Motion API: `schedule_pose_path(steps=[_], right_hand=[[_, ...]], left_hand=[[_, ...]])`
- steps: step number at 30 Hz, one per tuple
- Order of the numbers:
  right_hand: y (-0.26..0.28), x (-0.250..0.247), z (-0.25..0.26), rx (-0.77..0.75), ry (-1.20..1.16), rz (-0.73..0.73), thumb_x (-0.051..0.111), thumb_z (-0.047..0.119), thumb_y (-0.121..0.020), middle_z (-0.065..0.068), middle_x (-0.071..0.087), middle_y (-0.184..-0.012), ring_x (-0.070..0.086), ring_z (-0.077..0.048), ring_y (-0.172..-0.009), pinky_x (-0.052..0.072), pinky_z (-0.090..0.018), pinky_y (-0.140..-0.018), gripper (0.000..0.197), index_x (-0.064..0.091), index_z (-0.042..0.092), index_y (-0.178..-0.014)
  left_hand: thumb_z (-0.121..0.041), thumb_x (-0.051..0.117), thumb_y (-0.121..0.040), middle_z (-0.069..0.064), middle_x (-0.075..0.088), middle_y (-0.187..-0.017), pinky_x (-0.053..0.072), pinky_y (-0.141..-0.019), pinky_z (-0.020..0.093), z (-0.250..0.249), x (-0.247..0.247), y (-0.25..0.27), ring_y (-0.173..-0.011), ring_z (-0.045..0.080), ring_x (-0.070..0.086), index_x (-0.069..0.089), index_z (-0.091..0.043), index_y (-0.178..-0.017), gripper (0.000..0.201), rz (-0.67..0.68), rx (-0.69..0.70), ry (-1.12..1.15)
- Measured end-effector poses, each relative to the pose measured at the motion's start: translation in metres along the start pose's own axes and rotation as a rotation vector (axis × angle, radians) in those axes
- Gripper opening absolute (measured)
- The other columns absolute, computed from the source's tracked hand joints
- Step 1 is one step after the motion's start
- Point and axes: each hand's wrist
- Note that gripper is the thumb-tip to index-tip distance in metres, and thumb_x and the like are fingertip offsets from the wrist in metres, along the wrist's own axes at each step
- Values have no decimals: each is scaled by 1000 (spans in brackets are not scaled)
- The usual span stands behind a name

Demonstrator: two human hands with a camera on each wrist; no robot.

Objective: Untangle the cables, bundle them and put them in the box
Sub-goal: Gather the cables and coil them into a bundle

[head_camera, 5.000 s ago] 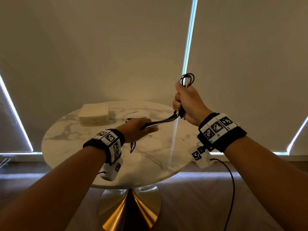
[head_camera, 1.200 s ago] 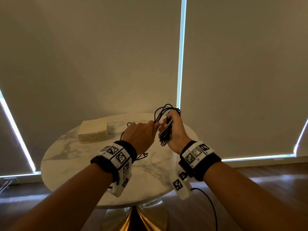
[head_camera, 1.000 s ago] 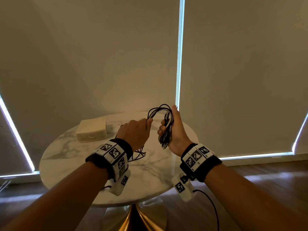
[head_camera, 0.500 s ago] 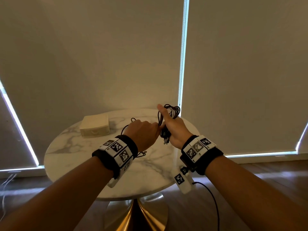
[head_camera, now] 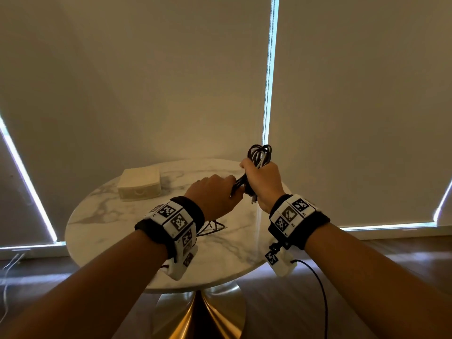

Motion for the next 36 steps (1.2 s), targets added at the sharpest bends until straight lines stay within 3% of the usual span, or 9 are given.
schedule_pose_path(steps=[9,13,16,18,21,25,30,32,36], right_hand=[[-11,-12,14,-70,-123,13,73,22,-83,-4,70,-78,66,-19,-70,49,-27,-51,18,69,10,-96],[-8,-14,21,-25,-453,174,72,14,-89,-15,76,-97,74,-29,-100,59,-42,-90,17,72,1,-100],[-3,-19,34,102,-759,272,66,8,-94,-9,67,-73,73,-25,-74,60,-37,-75,13,66,3,-81],[0,-20,39,160,-828,345,65,10,-94,-2,56,-64,60,-17,-56,55,-33,-63,19,61,11,-76],[5,-23,43,191,-775,444,59,11,-97,2,46,-58,46,-12,-47,47,-27,-54,27,55,15,-70],[8,-30,49,190,-647,507,56,8,-98,4,40,-55,38,-9,-42,41,-24,-48,31,50,16,-69],[12,-34,49,131,-380,556,60,6,-96,2,44,-57,40,-10,-43,42,-25,-49,29,54,15,-70],[13,-36,51,102,-270,577,61,5,-96,1,46,-57,41,-10,-43,42,-26,-49,32,55,15,-66],[14,-41,51,32,22,616,63,5,-95,-2,48,-58,43,-12,-46,44,-27,-49,29,53,14,-69]], left_hand=[[-46,44,-100,-9,69,-79,44,-58,21,20,13,3,-64,4,62,54,-26,-92,25,69,-15,467],[-49,46,-99,-11,72,-81,49,-63,20,25,15,7,-66,-2,63,58,-26,-92,27,34,-7,559],[-45,45,-101,-12,70,-81,43,-54,11,22,13,8,-61,-3,59,58,-27,-91,25,-4,5,623],[-39,43,-103,-14,67,-81,48,-56,17,21,11,8,-65,7,62,57,-23,-95,22,-5,29,626],[-29,42,-104,-12,68,-87,54,-67,38,25,10,6,-75,24,65,57,-15,-105,20,2,60,571],[-42,47,-99,-6,61,-70,41,-54,28,36,14,0,-58,16,55,58,-16,-103,28,-147,163,384],[-75,29,-85,-10,61,-64,27,-86,27,43,14,-10,-63,11,54,59,-27,-85,57,-232,262,-7],[-69,39,-87,-12,59,-65,30,-87,27,43,9,-11,-67,9,52,60,-29,-81,46,-236,260,-16],[-40,62,-91,-4,65,-77,46,-66,28,43,3,-11,-71,19,60,61,-22,-88,18,-25,212,160]])
Point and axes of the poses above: each hand's wrist, its own y-axis away from the middle knuckle, its own x-axis out of the palm, z = x × y
